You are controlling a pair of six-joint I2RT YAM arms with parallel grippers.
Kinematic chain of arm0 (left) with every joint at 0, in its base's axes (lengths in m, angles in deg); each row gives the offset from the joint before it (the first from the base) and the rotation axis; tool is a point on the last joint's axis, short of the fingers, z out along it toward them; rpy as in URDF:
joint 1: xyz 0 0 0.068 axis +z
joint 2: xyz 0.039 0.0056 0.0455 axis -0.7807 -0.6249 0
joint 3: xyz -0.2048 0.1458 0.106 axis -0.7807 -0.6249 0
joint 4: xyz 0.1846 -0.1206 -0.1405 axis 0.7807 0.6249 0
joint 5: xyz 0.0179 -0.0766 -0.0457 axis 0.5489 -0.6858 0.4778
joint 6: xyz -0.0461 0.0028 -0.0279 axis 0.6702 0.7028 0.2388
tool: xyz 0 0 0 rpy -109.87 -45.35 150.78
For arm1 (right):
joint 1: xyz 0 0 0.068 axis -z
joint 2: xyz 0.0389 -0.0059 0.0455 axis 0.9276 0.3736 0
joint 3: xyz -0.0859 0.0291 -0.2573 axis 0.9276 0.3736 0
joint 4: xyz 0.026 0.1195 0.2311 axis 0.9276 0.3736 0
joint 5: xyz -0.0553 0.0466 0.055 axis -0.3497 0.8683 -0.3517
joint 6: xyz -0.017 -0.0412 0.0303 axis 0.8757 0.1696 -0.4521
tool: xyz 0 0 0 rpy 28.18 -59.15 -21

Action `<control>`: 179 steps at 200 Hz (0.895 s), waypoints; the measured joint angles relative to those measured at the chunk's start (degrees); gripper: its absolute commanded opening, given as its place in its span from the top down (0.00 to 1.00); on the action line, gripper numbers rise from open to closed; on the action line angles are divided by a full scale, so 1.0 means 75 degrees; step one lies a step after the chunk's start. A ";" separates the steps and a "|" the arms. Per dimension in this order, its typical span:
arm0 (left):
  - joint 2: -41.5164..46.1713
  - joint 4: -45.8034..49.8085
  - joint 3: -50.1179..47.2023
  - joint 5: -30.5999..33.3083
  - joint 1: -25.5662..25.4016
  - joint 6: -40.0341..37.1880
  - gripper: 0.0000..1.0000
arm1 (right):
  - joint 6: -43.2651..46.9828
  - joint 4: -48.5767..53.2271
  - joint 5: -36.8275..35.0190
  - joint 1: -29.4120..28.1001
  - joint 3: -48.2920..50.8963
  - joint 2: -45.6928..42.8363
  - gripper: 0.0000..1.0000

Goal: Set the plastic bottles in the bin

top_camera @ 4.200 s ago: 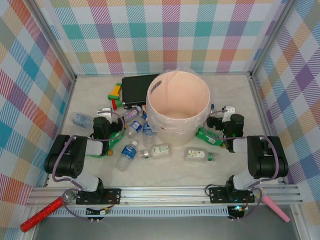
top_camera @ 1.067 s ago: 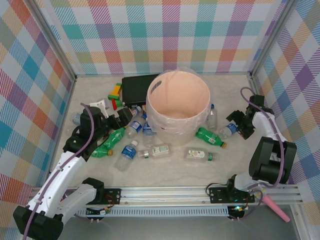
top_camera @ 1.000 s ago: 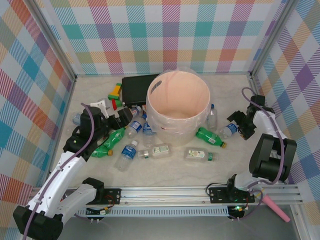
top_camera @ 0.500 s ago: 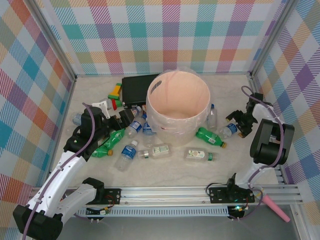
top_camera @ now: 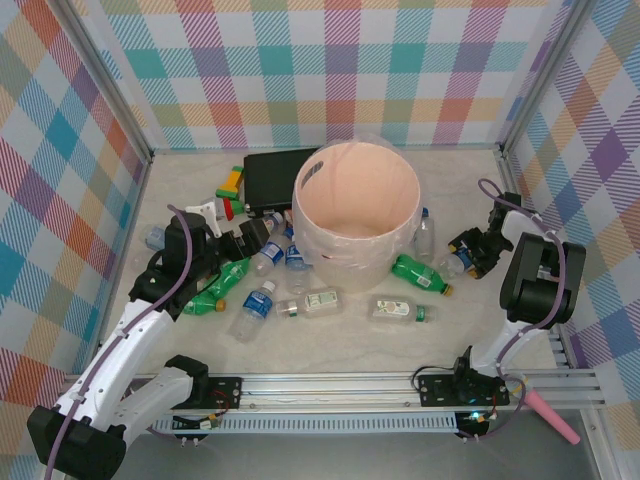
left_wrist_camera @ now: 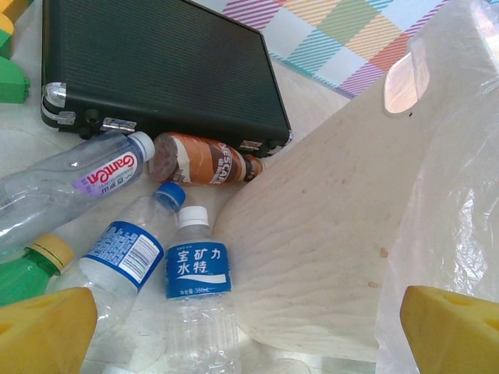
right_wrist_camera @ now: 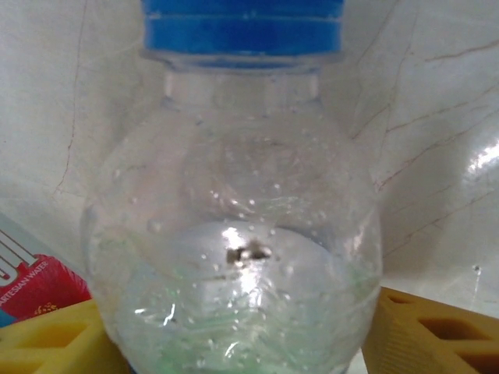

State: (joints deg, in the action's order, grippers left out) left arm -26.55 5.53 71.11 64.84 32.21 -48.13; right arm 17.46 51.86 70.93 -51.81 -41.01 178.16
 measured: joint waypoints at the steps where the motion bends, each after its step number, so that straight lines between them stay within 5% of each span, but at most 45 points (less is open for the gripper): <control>1: 0.0000 0.0000 0.0000 0.0000 0.0000 0.0000 0.01 | 0.0006 -0.0003 0.0000 0.0000 0.0000 0.0000 0.36; 53: 0.0000 0.0079 0.0076 0.0061 0.0000 0.0000 0.01 | 0.0006 0.0015 -0.0099 0.0000 0.0035 -0.0484 0.39; 122: 0.0012 0.0221 0.0254 0.0239 -0.0015 0.0009 0.01 | -0.0044 -0.0061 -0.0251 -0.0146 0.0172 -0.3436 0.41; 179: 0.0012 0.0277 0.0632 0.0181 -0.0530 0.0006 0.00 | 0.0402 -0.0358 -0.1000 -0.2002 -0.0729 -0.5050 0.42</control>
State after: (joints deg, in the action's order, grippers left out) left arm -26.47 7.61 75.85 66.19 28.23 -48.09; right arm 20.48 49.17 63.43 -66.83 -46.48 140.28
